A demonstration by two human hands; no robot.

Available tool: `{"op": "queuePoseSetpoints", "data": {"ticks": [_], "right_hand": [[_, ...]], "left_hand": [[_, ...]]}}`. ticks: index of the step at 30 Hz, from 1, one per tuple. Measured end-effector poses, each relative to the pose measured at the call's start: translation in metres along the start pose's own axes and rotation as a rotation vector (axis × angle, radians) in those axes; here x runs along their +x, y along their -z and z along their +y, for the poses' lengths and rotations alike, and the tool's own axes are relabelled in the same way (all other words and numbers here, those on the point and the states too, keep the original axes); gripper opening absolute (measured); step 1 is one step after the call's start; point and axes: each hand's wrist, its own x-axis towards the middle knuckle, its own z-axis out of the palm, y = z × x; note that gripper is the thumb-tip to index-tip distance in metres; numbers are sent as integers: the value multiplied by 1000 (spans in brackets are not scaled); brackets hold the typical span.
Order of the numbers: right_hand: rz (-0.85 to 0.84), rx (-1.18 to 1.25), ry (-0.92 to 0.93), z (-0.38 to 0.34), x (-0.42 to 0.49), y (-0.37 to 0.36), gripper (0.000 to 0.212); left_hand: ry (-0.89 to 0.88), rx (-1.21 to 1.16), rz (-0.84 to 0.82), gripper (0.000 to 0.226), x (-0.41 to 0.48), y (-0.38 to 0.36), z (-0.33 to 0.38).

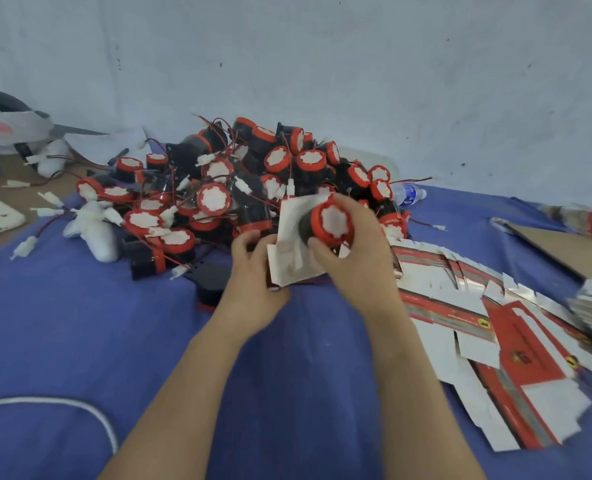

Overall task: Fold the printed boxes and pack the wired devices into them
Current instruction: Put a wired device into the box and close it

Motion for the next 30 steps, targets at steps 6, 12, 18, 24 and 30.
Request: {"op": "queuePoseSetpoints", "data": {"ticks": [6,12,18,24,30], "right_hand": [[-114,9,13,14,-15,-14,61],[656,-68,67,1,-9,12,57],[170,88,202,-23,-17,-3,56],[-322,-248,-31,3,-16,-12,62],[-387,-212,-114,15,-16,-21,59]], "left_hand": [[16,-98,-78,36,5,0,-8],[117,-110,-250,56,-2,1,-4],[229,57,-432,72,-5,5,-4],[213,-83,-391,60,-1,13,-10],[192,-173,-406,49,-1,14,-8]]}}
